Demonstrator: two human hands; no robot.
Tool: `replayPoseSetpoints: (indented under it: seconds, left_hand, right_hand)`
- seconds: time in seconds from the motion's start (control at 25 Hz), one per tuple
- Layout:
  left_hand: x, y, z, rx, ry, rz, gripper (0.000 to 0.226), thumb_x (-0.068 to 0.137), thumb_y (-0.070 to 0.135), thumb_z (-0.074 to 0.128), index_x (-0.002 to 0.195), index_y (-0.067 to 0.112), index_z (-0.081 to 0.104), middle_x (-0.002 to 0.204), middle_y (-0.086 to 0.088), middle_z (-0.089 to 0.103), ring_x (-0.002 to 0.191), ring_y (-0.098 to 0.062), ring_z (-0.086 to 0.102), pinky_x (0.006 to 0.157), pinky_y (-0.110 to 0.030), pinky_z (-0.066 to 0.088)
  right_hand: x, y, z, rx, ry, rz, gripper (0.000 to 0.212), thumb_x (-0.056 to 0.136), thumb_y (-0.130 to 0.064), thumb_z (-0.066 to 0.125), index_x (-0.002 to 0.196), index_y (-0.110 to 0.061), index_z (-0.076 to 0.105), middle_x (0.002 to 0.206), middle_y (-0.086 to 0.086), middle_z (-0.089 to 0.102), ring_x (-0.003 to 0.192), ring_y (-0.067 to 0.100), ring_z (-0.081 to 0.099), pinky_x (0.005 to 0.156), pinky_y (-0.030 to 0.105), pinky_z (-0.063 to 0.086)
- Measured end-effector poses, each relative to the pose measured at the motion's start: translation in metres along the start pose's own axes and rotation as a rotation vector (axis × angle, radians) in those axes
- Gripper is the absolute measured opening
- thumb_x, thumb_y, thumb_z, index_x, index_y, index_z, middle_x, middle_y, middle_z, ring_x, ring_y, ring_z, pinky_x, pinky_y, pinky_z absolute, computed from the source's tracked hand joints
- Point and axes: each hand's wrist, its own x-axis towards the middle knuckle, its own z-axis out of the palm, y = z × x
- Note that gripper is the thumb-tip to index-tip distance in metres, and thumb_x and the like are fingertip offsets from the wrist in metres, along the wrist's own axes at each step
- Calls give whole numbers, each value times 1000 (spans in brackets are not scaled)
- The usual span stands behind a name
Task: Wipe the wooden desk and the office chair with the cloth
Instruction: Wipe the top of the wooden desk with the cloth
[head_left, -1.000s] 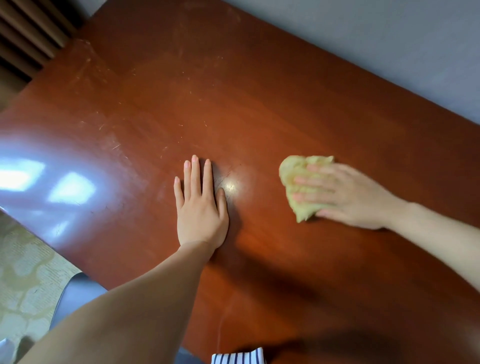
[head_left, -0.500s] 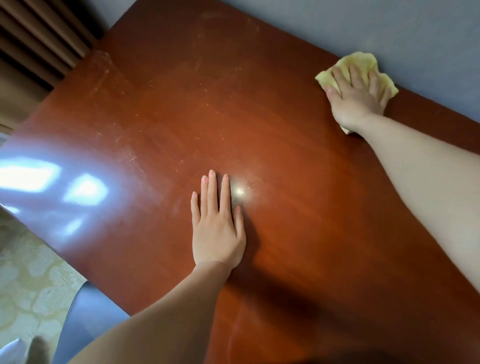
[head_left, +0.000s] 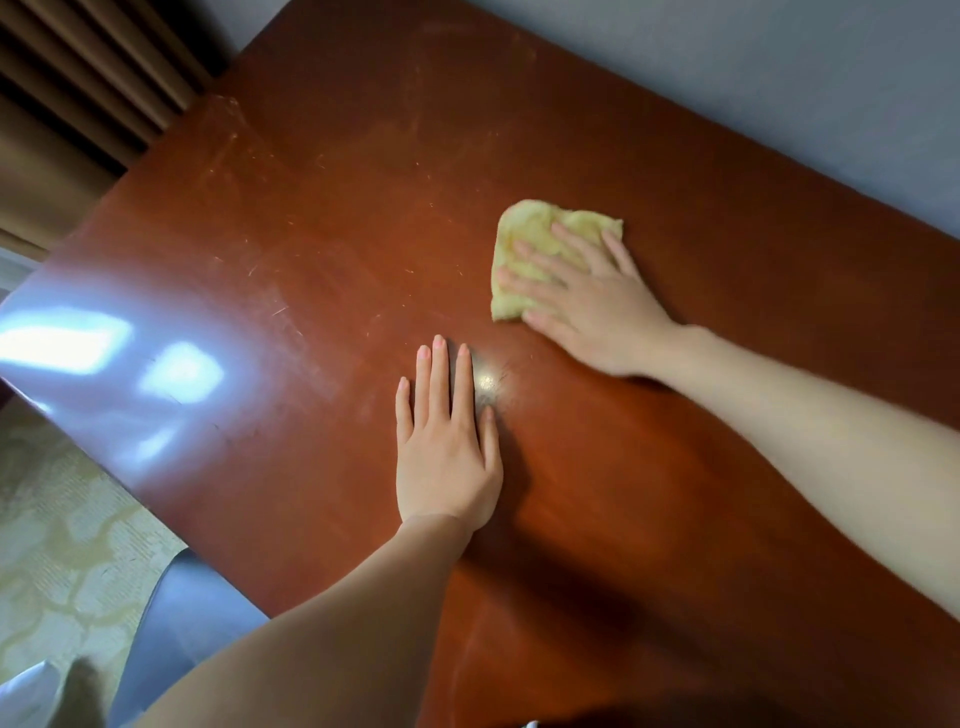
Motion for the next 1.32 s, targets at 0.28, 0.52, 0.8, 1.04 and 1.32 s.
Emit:
replayPoseSetpoints:
  seconds: [0.28, 0.52, 0.8, 1.04, 1.32]
  left_hand:
    - [0, -1, -1, 13, -18, 4, 61, 94, 39, 5, 151, 20, 3, 157, 3, -7, 144, -11, -15, 115, -27, -15]
    - [-1, 0, 0, 7, -6, 0, 60, 94, 38, 6, 151, 20, 4, 159, 1, -3, 145, -12, -12, 117, -29, -11]
    - [-1, 0, 0, 2, -7, 2, 60, 94, 38, 6, 151, 20, 2, 157, 3, -8, 144, -11, -16, 116, -29, -12]
    - [-1, 1, 1, 6, -1, 0, 58, 95, 39, 7, 150, 21, 0, 157, 3, -7, 145, -12, -13, 117, -30, -10]
    - [-1, -1, -1, 8, -7, -4, 59, 95, 39, 8, 151, 20, 3, 156, 4, -8, 145, -12, -14, 117, -30, -11]
  right_hand:
    - [-114, -2, 21, -165, -66, -550, 49, 94, -50, 32, 142, -43, 33, 152, -10, 30, 144, 26, 18, 114, 51, 12]
    - [-84, 77, -4, -169, -25, -294, 51, 93, -59, 17, 141, -43, 26, 153, -10, 23, 144, 26, 13, 116, 46, 10]
    - [-4, 129, -26, -32, 6, 277, 50, 95, -62, 15, 144, -52, 14, 158, -12, 9, 146, 25, -1, 114, 51, 5]
    - [88, 96, -37, 116, -15, 512, 49, 98, -53, 18, 146, -48, 11, 159, -10, 1, 144, 33, -7, 114, 57, -2]
    - [82, -14, -15, 41, 26, 113, 46, 98, -53, 23, 143, -53, 17, 158, -13, 7, 145, 28, -3, 112, 59, -3]
